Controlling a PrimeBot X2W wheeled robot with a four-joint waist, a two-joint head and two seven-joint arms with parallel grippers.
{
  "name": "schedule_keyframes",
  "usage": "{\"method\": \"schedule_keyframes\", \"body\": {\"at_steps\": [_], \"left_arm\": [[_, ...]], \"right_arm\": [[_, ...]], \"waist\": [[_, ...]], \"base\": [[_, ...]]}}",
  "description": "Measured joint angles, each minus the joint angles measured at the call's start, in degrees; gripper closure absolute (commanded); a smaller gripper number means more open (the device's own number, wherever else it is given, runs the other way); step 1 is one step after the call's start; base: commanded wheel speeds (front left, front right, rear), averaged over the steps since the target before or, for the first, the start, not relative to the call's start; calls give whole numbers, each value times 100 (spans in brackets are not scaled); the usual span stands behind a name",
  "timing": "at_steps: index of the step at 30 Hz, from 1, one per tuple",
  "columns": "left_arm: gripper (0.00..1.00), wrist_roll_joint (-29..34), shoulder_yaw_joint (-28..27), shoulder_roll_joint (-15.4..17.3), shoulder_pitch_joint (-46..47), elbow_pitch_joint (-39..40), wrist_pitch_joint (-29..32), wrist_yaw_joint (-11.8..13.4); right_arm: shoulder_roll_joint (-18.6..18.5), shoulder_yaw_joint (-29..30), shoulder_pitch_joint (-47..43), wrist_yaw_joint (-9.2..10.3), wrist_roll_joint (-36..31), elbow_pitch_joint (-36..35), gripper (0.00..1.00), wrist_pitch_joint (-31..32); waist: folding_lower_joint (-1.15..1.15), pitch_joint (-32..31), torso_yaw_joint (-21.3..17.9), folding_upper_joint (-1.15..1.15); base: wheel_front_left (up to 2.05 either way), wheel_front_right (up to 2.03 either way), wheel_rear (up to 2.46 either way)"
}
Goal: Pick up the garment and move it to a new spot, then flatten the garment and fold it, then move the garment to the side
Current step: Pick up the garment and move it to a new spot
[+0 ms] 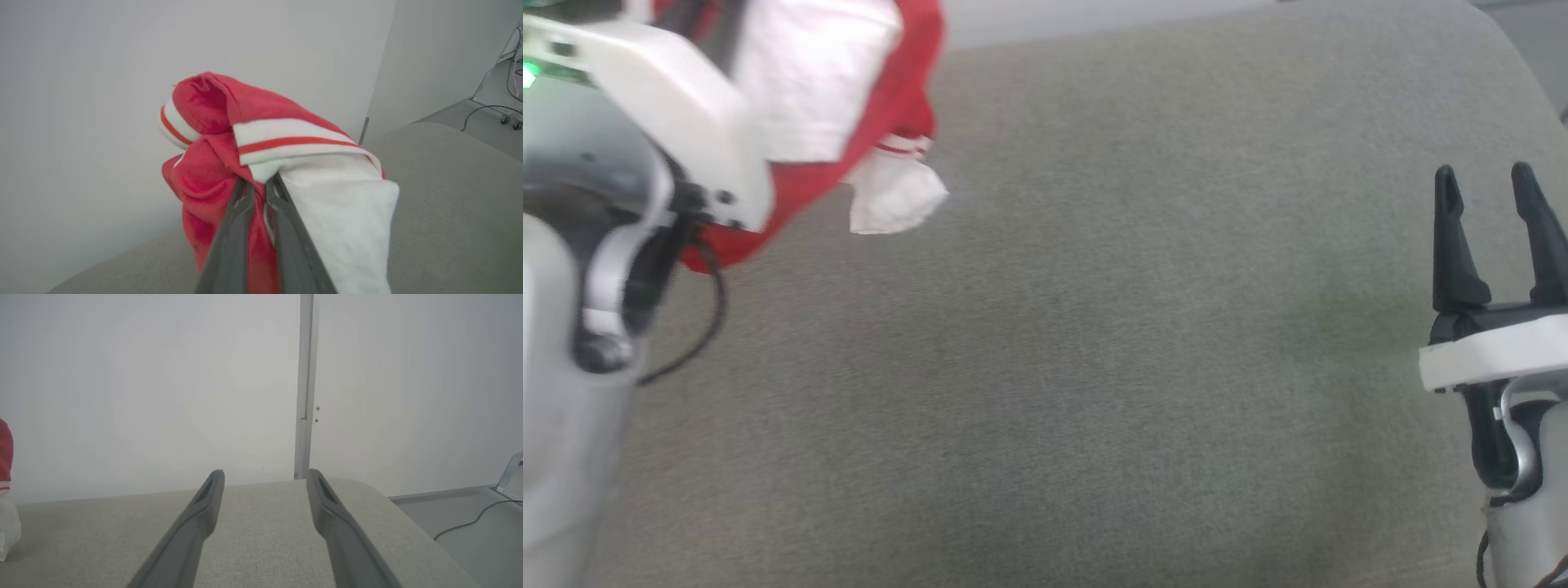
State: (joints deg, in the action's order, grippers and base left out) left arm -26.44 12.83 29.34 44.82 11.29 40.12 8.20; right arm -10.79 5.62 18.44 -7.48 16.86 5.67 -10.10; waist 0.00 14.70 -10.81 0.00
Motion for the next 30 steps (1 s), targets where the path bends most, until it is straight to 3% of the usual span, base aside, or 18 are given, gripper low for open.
{"method": "schedule_keyframes", "body": {"at_steps": [5, 18, 23, 30], "left_arm": [[100, -33, 226, -199, -186, 18, 189, 102], [100, -253, 800, -428, -1849, -383, 622, 365], [100, -270, 979, -498, -2068, -677, 626, 360], [100, -338, 1120, -609, -2049, -1372, 409, 102]], "right_arm": [[102, -9, -62, -1, 3, 90, 0, -109], [261, -213, -123, 0, 36, 387, 0, -267], [252, -252, -112, 0, 64, 423, 0, -301], [210, -371, -24, 0, 80, 531, 0, -328]], "waist": [[0, 171, -158, 0], [0, 352, -128, 0], [0, 390, -68, 0], [0, 442, -6, 0]], "base": [[0, 0, 0], [0, 0, 0], [0, 0, 0], [0, 0, 0]]}}
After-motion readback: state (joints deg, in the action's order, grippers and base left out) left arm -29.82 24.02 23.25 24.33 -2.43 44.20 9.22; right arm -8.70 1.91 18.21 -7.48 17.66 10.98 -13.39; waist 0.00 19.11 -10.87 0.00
